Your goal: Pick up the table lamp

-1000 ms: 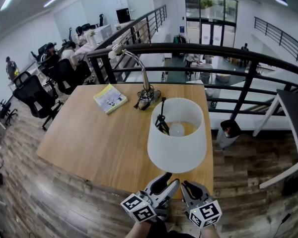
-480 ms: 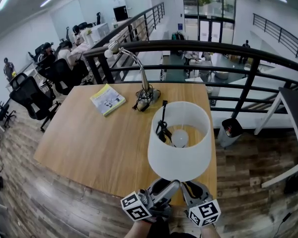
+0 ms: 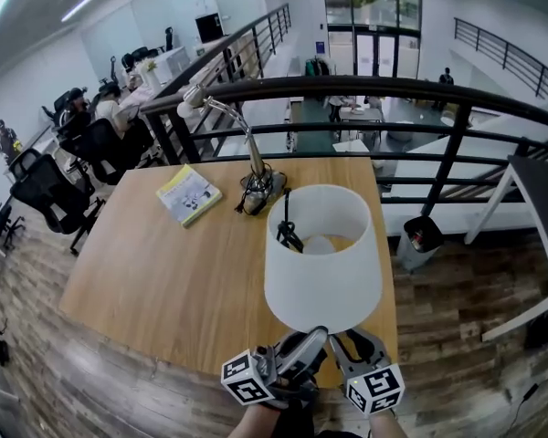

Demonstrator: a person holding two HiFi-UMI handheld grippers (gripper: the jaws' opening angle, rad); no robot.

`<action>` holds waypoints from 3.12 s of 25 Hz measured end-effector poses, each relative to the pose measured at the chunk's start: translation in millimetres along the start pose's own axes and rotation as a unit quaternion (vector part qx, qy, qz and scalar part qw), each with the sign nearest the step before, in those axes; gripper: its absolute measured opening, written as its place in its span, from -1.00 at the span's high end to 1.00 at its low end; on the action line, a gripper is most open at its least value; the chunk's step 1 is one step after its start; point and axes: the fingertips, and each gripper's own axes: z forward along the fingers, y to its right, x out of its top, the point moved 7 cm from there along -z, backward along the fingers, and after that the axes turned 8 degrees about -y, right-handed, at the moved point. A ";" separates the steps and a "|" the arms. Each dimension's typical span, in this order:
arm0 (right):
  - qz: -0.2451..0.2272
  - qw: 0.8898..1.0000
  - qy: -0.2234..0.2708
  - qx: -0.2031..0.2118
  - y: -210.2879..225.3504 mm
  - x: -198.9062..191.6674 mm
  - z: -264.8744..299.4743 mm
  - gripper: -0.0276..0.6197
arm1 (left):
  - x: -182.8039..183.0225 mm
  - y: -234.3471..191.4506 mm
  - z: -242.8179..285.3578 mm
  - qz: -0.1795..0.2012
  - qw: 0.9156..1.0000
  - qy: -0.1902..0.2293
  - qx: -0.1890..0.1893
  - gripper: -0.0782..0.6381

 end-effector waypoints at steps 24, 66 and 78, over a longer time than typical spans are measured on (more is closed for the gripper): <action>0.009 0.998 -0.060 0.006 24.0 48.3 80.2 0.39 | 48.3 -39.7 37.0 -0.025 0.999 -0.039 -0.025 0.73; -0.020 0.999 0.040 -0.011 0.8 106.0 28.2 0.45 | 69.7 53.5 62.0 0.050 0.996 -0.036 -0.066 0.74; -0.037 0.995 0.090 -0.007 -8.2 144.3 -7.5 0.45 | 80.9 104.2 81.9 0.094 0.992 -0.032 -0.076 0.73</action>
